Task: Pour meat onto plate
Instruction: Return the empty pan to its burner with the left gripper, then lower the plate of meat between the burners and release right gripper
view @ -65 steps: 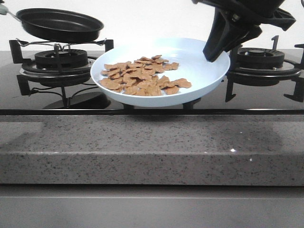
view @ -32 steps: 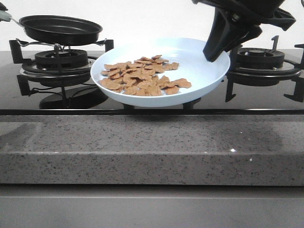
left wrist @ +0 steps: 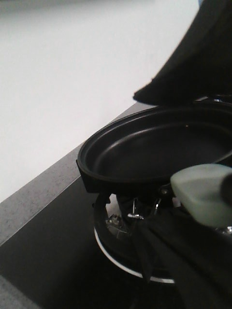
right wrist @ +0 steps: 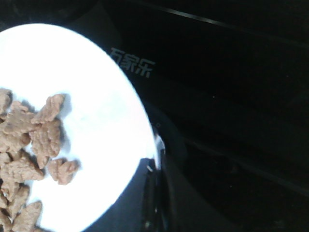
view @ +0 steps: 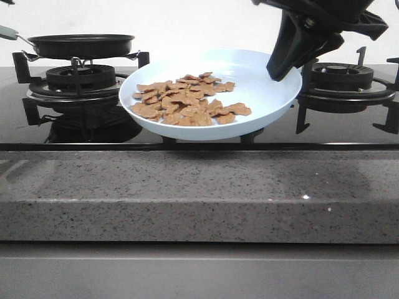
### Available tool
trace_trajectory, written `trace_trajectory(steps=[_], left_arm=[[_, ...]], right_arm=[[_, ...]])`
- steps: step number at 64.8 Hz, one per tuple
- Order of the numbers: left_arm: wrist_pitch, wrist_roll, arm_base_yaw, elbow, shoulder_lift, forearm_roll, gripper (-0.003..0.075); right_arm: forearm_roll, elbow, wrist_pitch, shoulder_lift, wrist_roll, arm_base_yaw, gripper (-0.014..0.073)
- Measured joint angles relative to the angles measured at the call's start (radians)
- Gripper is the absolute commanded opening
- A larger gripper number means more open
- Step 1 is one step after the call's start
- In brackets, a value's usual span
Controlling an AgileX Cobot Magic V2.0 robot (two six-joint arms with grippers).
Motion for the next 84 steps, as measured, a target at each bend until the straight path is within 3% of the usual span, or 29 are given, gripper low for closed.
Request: trace_trajectory(steps=[13, 35, 48, 64, 84], left_arm=[[0.016, -0.052, 0.021, -0.022, -0.016, 0.203, 0.0555], [0.025, -0.254, 0.061, -0.065, -0.244, 0.788, 0.0554], [0.025, -0.353, -0.073, 0.001, -0.448, 1.048, 0.0554], [-0.016, -0.6, -0.288, 0.147, -0.702, 1.433, 0.0545], [-0.032, -0.656, -0.363, 0.299, -0.895, 1.514, 0.0545]], right_arm=[[0.0, 0.0, 0.0, 0.0, 0.0, 0.0, -0.0068], [0.0, 0.0, 0.0, 0.0, 0.0, 0.0, -0.0068], [0.0, 0.0, 0.0, 0.0, 0.0, 0.0, -0.0068], [0.0, 0.0, 0.0, 0.0, 0.0, 0.0, -0.0068], [0.0, 0.0, 0.0, 0.0, 0.0, 0.0, -0.0068]])
